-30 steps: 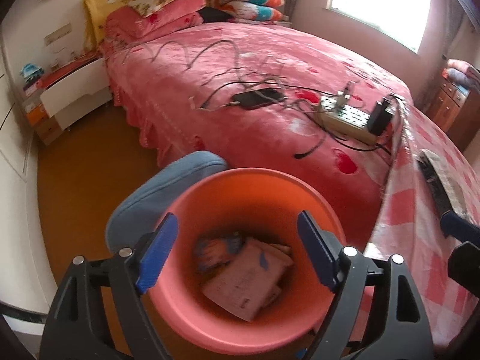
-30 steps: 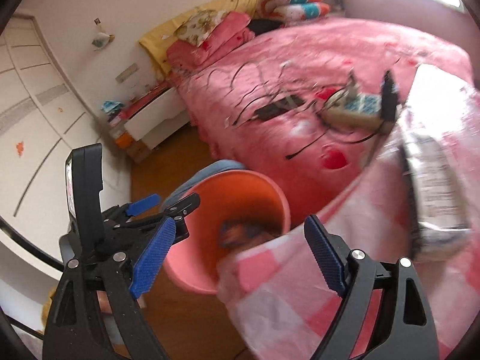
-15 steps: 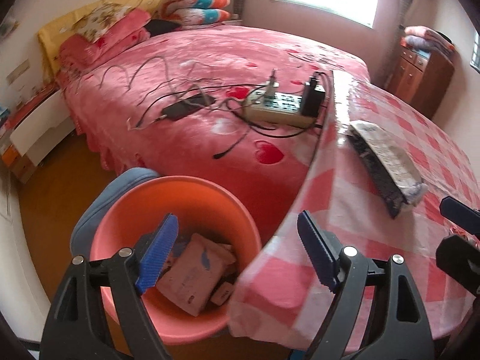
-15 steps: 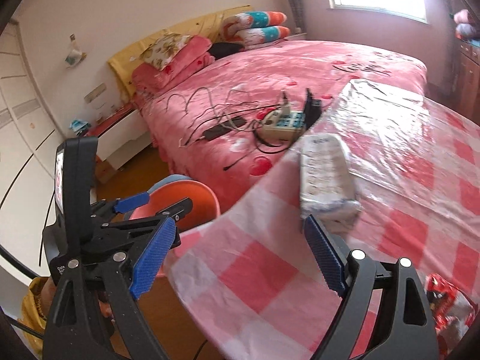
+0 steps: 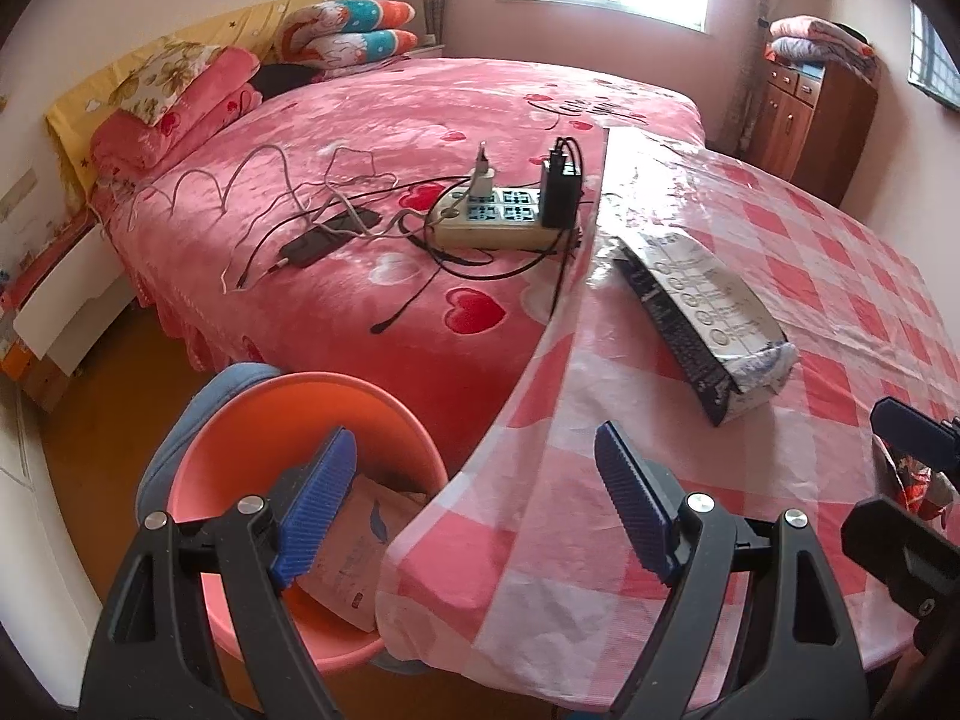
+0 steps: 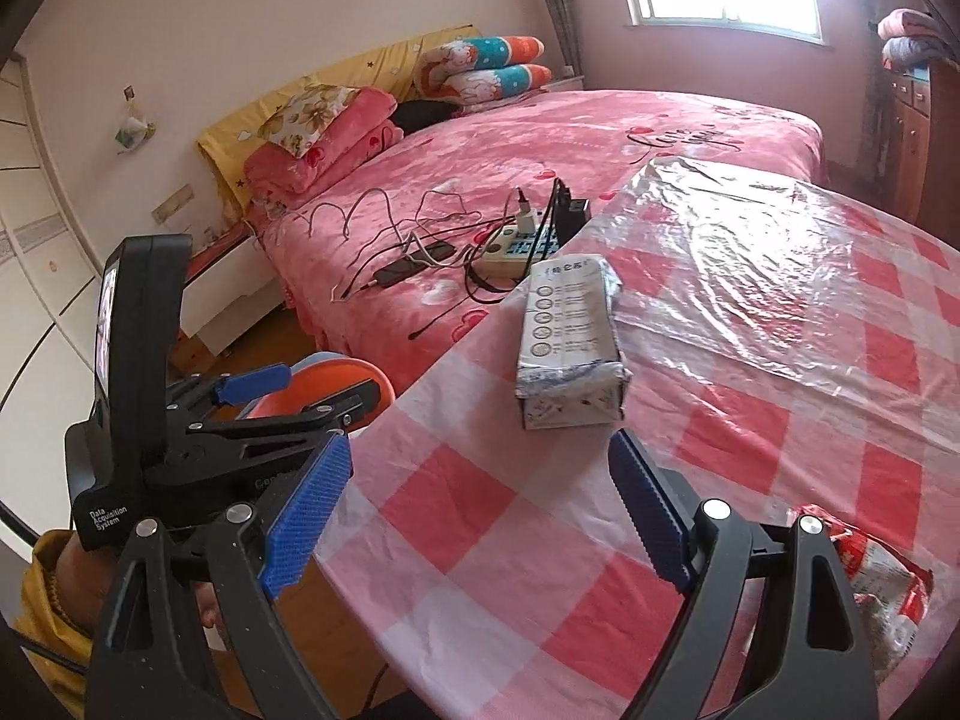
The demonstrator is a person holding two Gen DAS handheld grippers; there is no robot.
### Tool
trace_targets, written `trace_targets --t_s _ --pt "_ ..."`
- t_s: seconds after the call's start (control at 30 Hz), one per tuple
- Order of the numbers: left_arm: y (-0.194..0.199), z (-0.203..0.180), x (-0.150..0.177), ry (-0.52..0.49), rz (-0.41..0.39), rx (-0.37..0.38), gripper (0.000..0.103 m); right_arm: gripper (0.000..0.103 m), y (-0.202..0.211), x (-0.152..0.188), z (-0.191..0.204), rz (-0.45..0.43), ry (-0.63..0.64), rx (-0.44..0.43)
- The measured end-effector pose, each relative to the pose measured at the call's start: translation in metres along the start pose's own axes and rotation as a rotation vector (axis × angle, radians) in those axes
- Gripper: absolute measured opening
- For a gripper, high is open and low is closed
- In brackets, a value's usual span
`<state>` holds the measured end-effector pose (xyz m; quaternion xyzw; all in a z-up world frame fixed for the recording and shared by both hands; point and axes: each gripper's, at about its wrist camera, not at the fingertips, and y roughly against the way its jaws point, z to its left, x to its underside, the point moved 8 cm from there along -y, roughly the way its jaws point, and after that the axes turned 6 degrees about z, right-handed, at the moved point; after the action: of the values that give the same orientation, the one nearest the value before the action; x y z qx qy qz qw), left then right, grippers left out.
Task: Collect trash
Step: 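Move both open tools back over the table, then grasp the white box with the left tool while the right tool grasps the red snack bag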
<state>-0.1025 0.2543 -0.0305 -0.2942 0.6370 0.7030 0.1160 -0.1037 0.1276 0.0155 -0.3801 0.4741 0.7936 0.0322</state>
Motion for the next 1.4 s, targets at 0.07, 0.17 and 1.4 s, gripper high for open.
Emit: trace_targets --t_s 0.07,0.17,1.4 --pt "0.002 -0.005 0.000 -0.012 -0.001 -0.004 0.083 0.087 0.005 0.001 -0.003 -0.007 -0.004 0.004" --pt "0.005 -0.012 0.000 -0.029 -0.003 -0.005 0.083 0.087 0.011 0.004 -0.009 -0.014 -0.013 0.009" --pt "0.006 -0.097 0.004 -0.101 0.061 0.106 0.083 0.087 0.069 0.041 -0.131 -0.067 -0.178 0.115"
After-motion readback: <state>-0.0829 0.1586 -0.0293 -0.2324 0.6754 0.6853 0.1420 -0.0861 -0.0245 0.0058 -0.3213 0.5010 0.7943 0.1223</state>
